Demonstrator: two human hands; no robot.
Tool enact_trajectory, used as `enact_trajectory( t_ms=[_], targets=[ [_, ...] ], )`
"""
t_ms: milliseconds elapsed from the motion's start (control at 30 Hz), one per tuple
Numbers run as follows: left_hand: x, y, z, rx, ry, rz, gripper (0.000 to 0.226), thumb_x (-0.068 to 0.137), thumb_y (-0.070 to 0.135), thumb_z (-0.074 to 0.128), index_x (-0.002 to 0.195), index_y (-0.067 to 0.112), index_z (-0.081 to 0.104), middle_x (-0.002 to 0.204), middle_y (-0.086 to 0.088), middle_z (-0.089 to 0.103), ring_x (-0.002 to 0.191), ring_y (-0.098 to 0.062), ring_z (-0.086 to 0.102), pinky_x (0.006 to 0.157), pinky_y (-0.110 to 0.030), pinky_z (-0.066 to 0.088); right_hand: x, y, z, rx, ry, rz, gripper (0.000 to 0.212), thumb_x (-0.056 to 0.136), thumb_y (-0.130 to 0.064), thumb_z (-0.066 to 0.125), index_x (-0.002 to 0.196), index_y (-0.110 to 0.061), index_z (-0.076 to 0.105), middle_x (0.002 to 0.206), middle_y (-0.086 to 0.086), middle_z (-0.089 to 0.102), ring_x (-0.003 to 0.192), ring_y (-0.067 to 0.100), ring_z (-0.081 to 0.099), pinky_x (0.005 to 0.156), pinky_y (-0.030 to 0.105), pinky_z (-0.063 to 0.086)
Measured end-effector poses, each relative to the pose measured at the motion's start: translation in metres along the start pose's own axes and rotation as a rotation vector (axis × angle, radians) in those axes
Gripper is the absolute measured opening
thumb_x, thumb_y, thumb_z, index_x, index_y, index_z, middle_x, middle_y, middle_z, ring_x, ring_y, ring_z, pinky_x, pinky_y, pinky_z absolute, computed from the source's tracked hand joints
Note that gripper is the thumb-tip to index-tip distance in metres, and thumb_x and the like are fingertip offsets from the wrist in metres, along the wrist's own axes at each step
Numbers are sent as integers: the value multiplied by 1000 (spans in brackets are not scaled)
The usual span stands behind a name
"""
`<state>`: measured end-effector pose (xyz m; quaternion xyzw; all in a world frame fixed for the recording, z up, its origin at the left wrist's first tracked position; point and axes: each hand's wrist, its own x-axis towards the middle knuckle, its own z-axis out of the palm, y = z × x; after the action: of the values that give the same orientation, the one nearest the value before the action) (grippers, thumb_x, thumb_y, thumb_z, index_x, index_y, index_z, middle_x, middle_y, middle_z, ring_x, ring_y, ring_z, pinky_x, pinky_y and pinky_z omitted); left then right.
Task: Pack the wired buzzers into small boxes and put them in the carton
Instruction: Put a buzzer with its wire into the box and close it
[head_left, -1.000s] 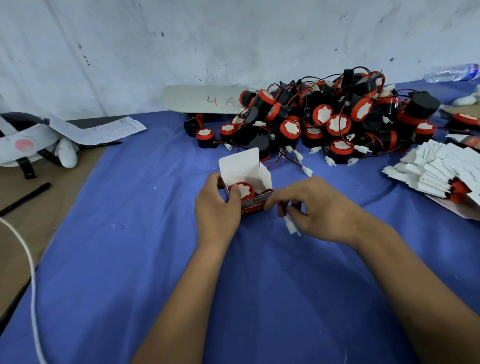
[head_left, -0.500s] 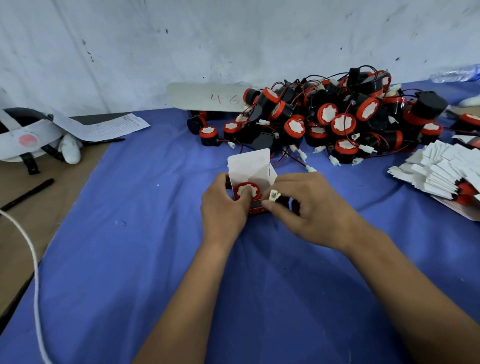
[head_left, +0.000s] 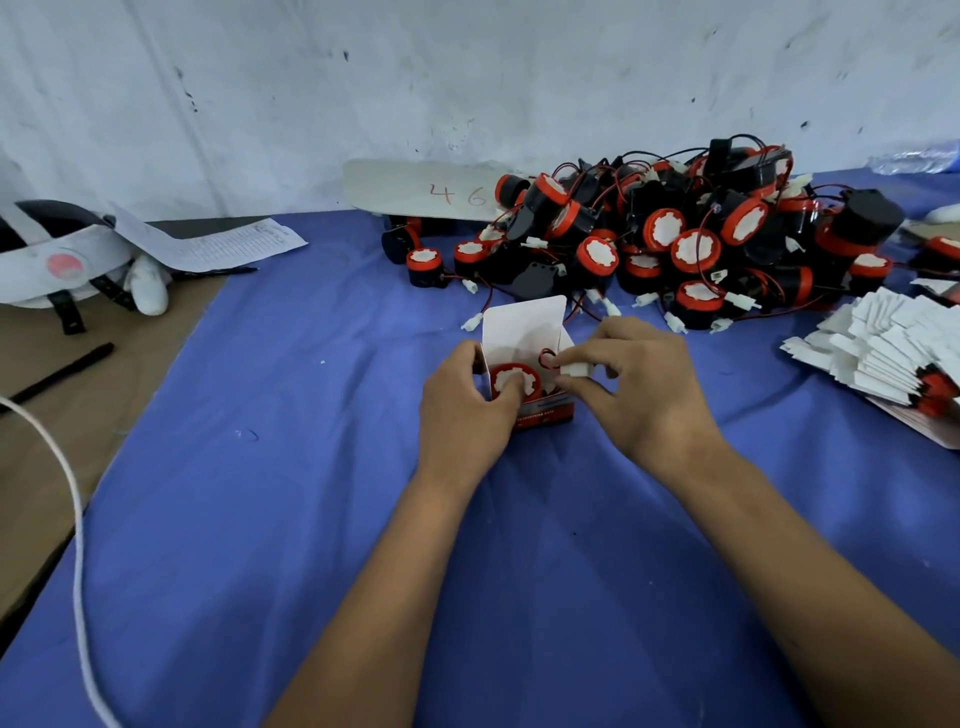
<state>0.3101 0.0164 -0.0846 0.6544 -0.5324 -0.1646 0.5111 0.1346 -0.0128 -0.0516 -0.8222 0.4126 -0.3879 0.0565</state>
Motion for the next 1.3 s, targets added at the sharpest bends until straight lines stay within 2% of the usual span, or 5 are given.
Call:
enact_trajectory(
  t_ms=[167, 500, 767, 900, 1300],
  targets=[
    [-1, 4, -1, 3, -9, -4, 25, 92, 24, 72, 106, 6, 64, 99, -7, 71, 90, -25, 65, 77, -50, 56, 2, -7, 2, -205, -118, 4, 26, 98, -20, 66, 123, -22, 75, 88, 0, 49, 83, 22, 49, 65, 43, 50],
    [-4, 7, 1, 64, 22, -7, 19, 92, 25, 70, 108, 15, 65, 99, 4, 70, 88, -16, 64, 77, -42, 56, -3, -9, 2, -221, -402, 23, 37, 105, -19, 40, 135, -22, 61, 96, -1, 36, 78, 20, 43, 69, 40, 46],
    [-4, 10, 3, 109, 27, -30, 25, 91, 29, 69, 107, 10, 63, 100, -3, 68, 91, -22, 64, 77, -49, 56, -2, -14, -7, -110, 16, -48, 7, 93, -9, 72, 99, -5, 72, 93, 4, 65, 78, 24, 62, 66, 32, 48],
    [-4, 10, 3, 109, 31, -26, 26, 91, 28, 69, 104, 7, 62, 96, -6, 68, 87, -24, 63, 74, -49, 54, -4, -18, 0, -196, -74, -144, 16, 90, 1, 72, 103, -6, 77, 97, 5, 68, 95, 28, 59, 75, 43, 55],
    [-1, 9, -3, 71, -30, -25, 26, 92, 27, 72, 111, 11, 65, 100, 0, 70, 90, -19, 63, 78, -45, 57, 5, -13, -5, -407, -203, -64, 40, 77, 13, 75, 109, -10, 78, 91, 1, 66, 96, 25, 41, 75, 27, 39]
  ],
)
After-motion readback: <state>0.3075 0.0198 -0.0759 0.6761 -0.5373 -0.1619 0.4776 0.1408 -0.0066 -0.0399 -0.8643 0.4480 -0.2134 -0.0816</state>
